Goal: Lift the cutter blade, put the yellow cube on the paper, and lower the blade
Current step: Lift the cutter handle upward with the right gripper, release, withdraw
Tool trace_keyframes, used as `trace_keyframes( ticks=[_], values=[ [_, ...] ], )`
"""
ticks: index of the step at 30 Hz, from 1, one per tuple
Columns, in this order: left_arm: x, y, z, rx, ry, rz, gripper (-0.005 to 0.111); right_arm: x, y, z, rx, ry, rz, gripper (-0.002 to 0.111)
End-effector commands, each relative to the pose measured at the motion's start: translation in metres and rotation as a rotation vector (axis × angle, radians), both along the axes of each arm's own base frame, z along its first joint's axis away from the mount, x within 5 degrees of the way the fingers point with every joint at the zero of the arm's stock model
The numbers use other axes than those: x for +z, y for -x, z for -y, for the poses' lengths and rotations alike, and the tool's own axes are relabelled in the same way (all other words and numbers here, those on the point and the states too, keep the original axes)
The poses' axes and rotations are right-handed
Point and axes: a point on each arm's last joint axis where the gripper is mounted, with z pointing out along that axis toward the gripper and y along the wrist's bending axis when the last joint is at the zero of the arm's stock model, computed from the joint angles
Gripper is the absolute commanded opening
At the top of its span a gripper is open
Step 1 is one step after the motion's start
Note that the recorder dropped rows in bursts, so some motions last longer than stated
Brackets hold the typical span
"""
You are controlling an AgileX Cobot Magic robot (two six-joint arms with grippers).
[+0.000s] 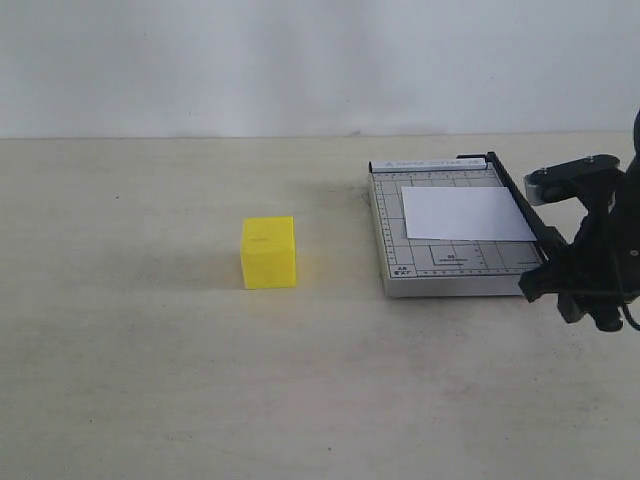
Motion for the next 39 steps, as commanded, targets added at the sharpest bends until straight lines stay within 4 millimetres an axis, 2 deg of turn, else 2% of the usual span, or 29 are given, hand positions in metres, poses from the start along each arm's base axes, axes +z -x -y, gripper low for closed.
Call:
trace_keyframes(
  ticks=[1, 2, 8, 10, 11, 12, 13, 15, 17, 22, 23, 25, 30, 31, 34, 36, 39],
  values=[
    [0.001, 0.000, 0.000, -0.004, 0.000, 0.001, 0.023, 0.001, -0.002, 0.001, 0.020, 0.014, 0.005, 0.007],
    [0.001, 0.000, 0.000, -0.004, 0.000, 0.001, 0.023, 0.001, -0.002, 0.002, 0.028, 0.024, 0.006, 0.000],
    [0.001, 0.000, 0.000, -0.004, 0.000, 0.001, 0.023, 0.007, -0.006, 0.001, 0.031, 0.024, 0.032, 0.000],
    [0.001, 0.000, 0.000, -0.004, 0.000, 0.001, 0.023, 0.025, -0.011, 0.001, 0.030, 0.014, 0.098, 0.000],
    [0.001, 0.000, 0.000, -0.004, 0.000, 0.001, 0.023, 0.044, -0.014, 0.000, 0.030, 0.003, 0.173, 0.000],
    [0.001, 0.000, 0.000, -0.004, 0.000, 0.001, 0.023, 0.052, -0.015, 0.000, 0.030, -0.001, 0.203, 0.000],
    [0.001, 0.000, 0.000, -0.004, 0.000, 0.001, 0.023, 0.072, -0.018, -0.001, 0.035, -0.008, 0.271, 0.000],
    [0.001, 0.000, 0.000, -0.004, 0.000, 0.001, 0.023, 0.097, -0.020, -0.001, 0.038, -0.017, 0.352, 0.000],
    [0.001, 0.000, 0.000, -0.004, 0.000, 0.001, 0.023, 0.110, -0.022, -0.001, 0.040, -0.019, 0.388, 0.000],
    [0.001, 0.000, 0.000, -0.004, 0.000, 0.001, 0.023, 0.114, -0.024, -0.001, 0.047, -0.018, 0.403, 0.000],
    [0.001, 0.000, 0.000, -0.004, 0.000, 0.001, 0.023, 0.114, -0.025, -0.002, 0.052, -0.018, 0.411, 0.002],
    [0.001, 0.000, 0.000, -0.004, 0.000, 0.001, 0.023, 0.115, -0.025, -0.002, 0.053, -0.019, 0.417, 0.016],
    [0.001, 0.000, 0.000, -0.004, 0.000, 0.001, 0.023, 0.114, -0.025, -0.003, 0.038, -0.045, 0.414, 0.070],
    [0.001, 0.000, 0.000, -0.004, 0.000, 0.001, 0.023, 0.114, -0.025, -0.004, 0.034, -0.052, 0.413, 0.072],
    [0.001, 0.000, 0.000, -0.004, 0.000, 0.001, 0.023, 0.116, -0.021, -0.008, 0.071, -0.099, 0.447, 0.059],
    [0.001, 0.000, 0.000, -0.004, 0.000, 0.001, 0.023, 0.121, -0.013, -0.012, 0.100, -0.153, 0.529, 0.049],
    [0.001, 0.000, 0.000, -0.004, 0.000, 0.001, 0.023, 0.131, 0.008, -0.012, 0.095, -0.221, 0.691, 0.046]
  ],
)
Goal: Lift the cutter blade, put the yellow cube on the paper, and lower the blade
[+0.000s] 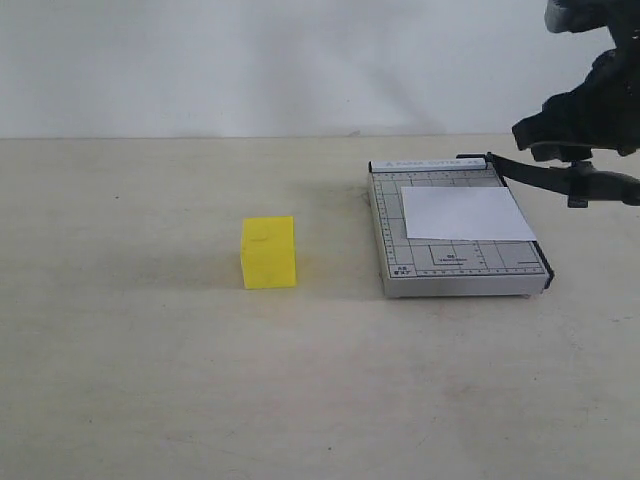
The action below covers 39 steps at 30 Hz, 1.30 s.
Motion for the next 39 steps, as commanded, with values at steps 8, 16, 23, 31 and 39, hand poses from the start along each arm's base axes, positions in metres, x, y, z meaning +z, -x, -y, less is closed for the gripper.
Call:
trace_keyframes(
  ticks=[8, 16, 23, 31, 39],
  values=[
    [0.001, 0.000, 0.000, -0.004, 0.000, 0.001, 0.023, -0.002, 0.116, 0.017, -0.039, -0.114, 0.400, 0.046],
    [0.001, 0.000, 0.000, -0.004, 0.000, 0.001, 0.023, -0.030, 0.205, 0.033, -0.153, -0.316, 0.598, 0.040],
    [0.001, 0.000, 0.000, -0.004, 0.000, 0.001, 0.023, -0.030, 0.240, 0.038, -0.154, -0.406, 0.786, 0.004],
    [0.001, 0.000, 0.000, -0.004, 0.000, 0.001, 0.023, -0.031, 0.247, 0.038, -0.145, -0.426, 0.776, 0.000],
    [0.001, 0.000, 0.000, -0.004, 0.000, 0.001, 0.023, -0.031, 0.247, 0.038, -0.181, -0.502, 0.753, 0.000]
  ],
)
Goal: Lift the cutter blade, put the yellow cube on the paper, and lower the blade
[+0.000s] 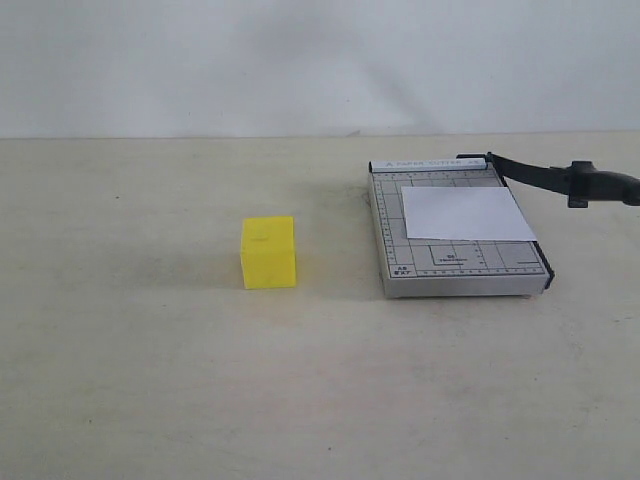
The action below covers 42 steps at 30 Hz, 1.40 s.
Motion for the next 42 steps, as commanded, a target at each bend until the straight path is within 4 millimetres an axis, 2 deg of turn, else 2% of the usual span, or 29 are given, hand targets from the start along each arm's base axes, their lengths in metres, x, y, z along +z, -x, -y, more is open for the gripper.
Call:
trace_keyframes(
  ticks=[1, 8, 14, 16, 21, 23, 42],
  values=[
    [0.001, 0.000, 0.000, -0.004, 0.000, 0.001, 0.023, -0.002, 0.001, 0.000, 0.001, -0.016, -0.004, 0.000],
    [0.001, 0.000, 0.000, -0.004, 0.000, 0.001, 0.023, -0.004, 0.001, -0.001, 0.010, -0.010, -0.035, 0.000],
    [0.001, 0.000, 0.000, -0.004, 0.000, 0.001, 0.023, -0.027, 0.004, -0.005, 0.066, 0.042, -0.236, 0.000],
    [0.001, 0.000, 0.000, -0.004, 0.000, 0.001, 0.023, -0.035, 0.004, -0.004, 0.053, 0.043, -0.211, 0.000],
    [0.001, 0.000, 0.000, -0.004, 0.000, 0.001, 0.023, -0.050, 0.012, 0.001, 0.015, 0.136, -0.009, 0.000],
    [0.001, 0.000, 0.000, -0.004, 0.000, 0.001, 0.023, -0.050, 0.012, 0.001, 0.011, 0.181, 0.000, 0.000],
    [0.001, 0.000, 0.000, -0.004, 0.000, 0.001, 0.023, -0.051, 0.012, 0.001, 0.016, 0.184, -0.017, 0.000]
  ],
)
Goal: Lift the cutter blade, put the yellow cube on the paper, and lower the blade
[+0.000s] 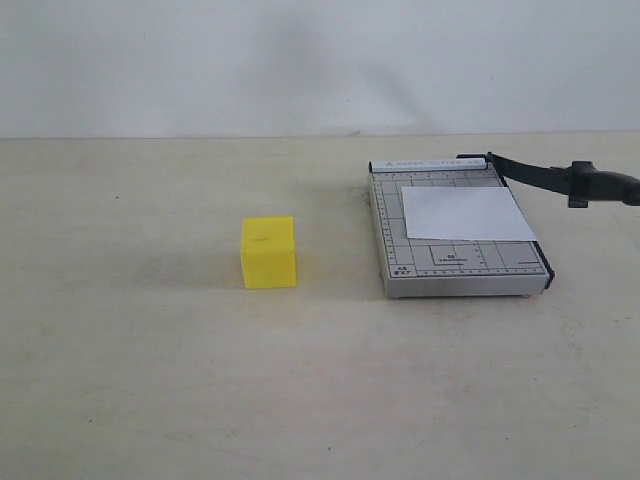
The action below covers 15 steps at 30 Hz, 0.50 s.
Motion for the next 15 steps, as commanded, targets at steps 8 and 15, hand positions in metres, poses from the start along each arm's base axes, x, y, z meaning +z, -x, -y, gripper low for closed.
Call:
trace_keyframes(
  ticks=[8, 15],
  values=[
    [0.0021, -0.0003, 0.0006, -0.008, 0.002, 0.015, 0.023, -0.0009, 0.0003, 0.0002, 0.000, 0.016, 0.007, 0.000],
    [0.0045, -0.0008, 0.0014, -0.015, 0.009, 0.042, 0.023, -0.0009, 0.0003, 0.0002, 0.000, 0.016, 0.007, 0.000]
  ],
)
